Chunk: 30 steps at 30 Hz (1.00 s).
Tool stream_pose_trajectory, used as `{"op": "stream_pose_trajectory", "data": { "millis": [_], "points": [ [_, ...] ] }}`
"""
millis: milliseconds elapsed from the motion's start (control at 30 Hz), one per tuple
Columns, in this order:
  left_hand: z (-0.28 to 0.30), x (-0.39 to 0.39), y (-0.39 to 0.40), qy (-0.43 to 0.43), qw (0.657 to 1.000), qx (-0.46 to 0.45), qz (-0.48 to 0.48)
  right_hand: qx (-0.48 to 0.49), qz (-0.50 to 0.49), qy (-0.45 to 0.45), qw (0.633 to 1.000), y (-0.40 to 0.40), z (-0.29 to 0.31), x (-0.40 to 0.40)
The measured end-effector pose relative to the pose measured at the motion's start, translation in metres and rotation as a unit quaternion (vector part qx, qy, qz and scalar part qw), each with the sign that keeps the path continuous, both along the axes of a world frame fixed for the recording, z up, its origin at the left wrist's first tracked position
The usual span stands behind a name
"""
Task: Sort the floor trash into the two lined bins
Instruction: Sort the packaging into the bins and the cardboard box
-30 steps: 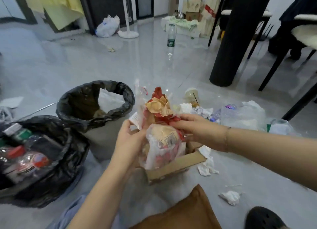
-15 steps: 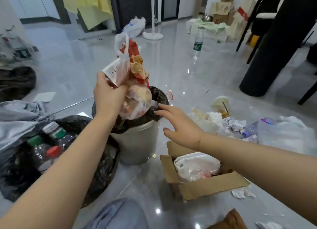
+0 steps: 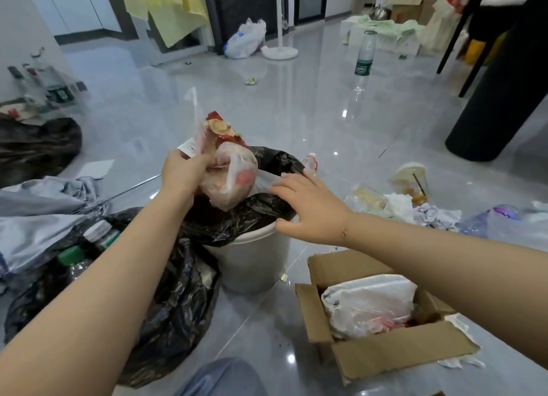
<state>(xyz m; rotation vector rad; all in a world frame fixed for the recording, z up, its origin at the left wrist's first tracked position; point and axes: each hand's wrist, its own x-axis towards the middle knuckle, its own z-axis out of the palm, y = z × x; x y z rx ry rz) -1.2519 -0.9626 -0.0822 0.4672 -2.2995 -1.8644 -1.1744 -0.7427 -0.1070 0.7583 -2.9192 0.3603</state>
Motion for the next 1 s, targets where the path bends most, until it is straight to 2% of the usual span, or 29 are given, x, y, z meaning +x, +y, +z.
{"op": "stream_pose_trajectory", "data": {
  "millis": [67, 167, 267, 333, 400, 500, 567, 600, 633, 700, 733, 800, 867, 900, 1000],
  "points": [
    [-0.007, 0.0, 0.0, 0.003, 0.997, -0.072, 0.003, -0.022, 0.018, -0.019, 0.999, -0.006, -0.002, -0.004],
    [-0.019, 0.003, -0.001, 0.007, 0.981, -0.193, -0.009, -0.079, 0.064, 0.055, 0.993, -0.008, -0.003, -0.002],
    [-0.03, 0.007, 0.0, 0.006, 0.944, -0.327, -0.049, -0.104, 0.105, 0.135, 0.98, 0.0, -0.002, 0.012],
    [-0.034, 0.008, 0.003, -0.046, 0.914, -0.39, -0.104, -0.077, 0.15, 0.151, 0.974, 0.01, -0.005, 0.021],
    [-0.031, 0.011, 0.008, -0.129, 0.869, -0.433, -0.204, -0.042, 0.187, 0.154, 0.969, 0.02, -0.009, 0.027],
    [-0.021, 0.019, 0.019, -0.231, 0.769, -0.513, -0.305, -0.029, 0.178, 0.139, 0.974, 0.033, -0.011, 0.032],
    [-0.016, 0.025, 0.025, -0.242, 0.711, -0.586, -0.304, -0.029, 0.158, 0.127, 0.979, 0.039, -0.012, 0.031],
    [-0.015, 0.026, 0.026, -0.222, 0.699, -0.62, -0.279, -0.027, 0.152, 0.121, 0.981, 0.041, -0.012, 0.031],
    [-0.014, 0.026, 0.025, -0.182, 0.704, -0.644, -0.235, -0.024, 0.149, 0.117, 0.982, 0.042, -0.011, 0.03],
    [-0.01, 0.026, 0.026, -0.066, 0.718, -0.673, -0.166, -0.021, 0.153, 0.117, 0.981, 0.042, -0.01, 0.03],
    [-0.008, 0.024, 0.027, 0.006, 0.7, -0.694, -0.165, -0.02, 0.157, 0.117, 0.98, 0.041, -0.009, 0.031],
    [-0.008, 0.021, 0.03, 0.101, 0.622, -0.738, -0.243, -0.021, 0.161, 0.112, 0.98, 0.041, -0.009, 0.031],
    [-0.014, 0.013, 0.03, 0.092, 0.547, -0.754, -0.351, -0.023, 0.16, 0.109, 0.981, 0.041, -0.009, 0.031],
    [-0.023, 0.005, 0.027, 0.053, 0.538, -0.745, -0.391, -0.024, 0.159, 0.11, 0.981, 0.041, -0.009, 0.032],
    [-0.056, -0.019, 0.016, -0.069, 0.569, -0.674, -0.466, -0.028, 0.16, 0.109, 0.981, 0.041, -0.011, 0.033]
  ]
}}
